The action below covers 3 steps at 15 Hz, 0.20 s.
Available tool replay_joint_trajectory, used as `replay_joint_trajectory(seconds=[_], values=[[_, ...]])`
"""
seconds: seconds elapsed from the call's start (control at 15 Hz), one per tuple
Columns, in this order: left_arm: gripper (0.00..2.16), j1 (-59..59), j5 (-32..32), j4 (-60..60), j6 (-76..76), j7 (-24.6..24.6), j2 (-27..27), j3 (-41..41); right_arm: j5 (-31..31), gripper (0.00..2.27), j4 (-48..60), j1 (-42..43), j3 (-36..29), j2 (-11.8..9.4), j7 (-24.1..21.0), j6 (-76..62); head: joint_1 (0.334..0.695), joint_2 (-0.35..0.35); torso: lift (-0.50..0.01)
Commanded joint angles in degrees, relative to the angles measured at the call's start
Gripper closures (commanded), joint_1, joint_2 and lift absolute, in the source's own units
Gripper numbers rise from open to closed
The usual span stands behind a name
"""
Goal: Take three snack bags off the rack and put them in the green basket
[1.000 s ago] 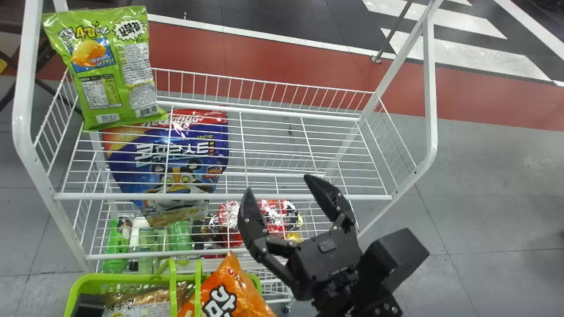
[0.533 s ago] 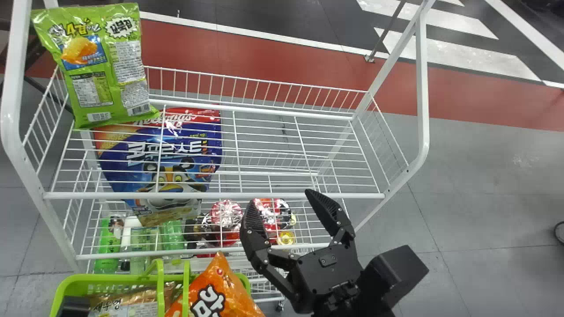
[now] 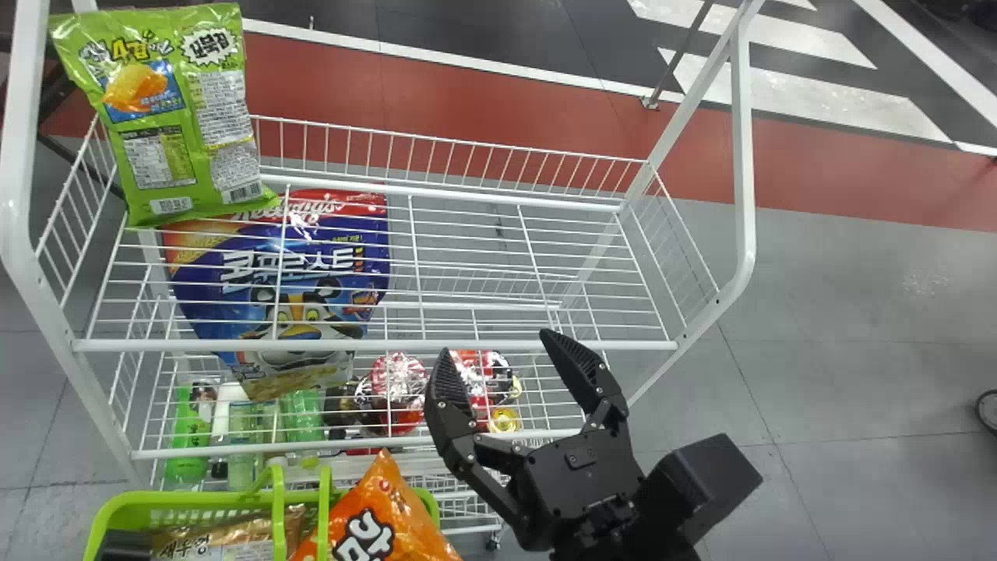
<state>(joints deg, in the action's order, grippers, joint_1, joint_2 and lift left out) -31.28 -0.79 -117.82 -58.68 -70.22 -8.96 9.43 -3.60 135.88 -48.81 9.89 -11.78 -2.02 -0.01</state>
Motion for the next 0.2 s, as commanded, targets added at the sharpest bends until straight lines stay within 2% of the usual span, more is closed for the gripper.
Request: replay_joint_trajectory(seconds=[0.0, 0.13], values=[[1.91, 0.0, 0.0, 0.0, 0.0, 0.0, 0.0, -0.1, 0.0, 0.08, -0.1, 0.0, -0.1, -0.2, -0.1, 0.0, 0.695, -0.335, -0.027], [1.91, 0.0, -0.1, 0.0, 0.0, 0.0, 0.0, -0.2, 0.0, 0.08, -0.2, 0.1, -0.1, -0.3, -0.1, -0.2, 0.695, -0.335, -0.027]])
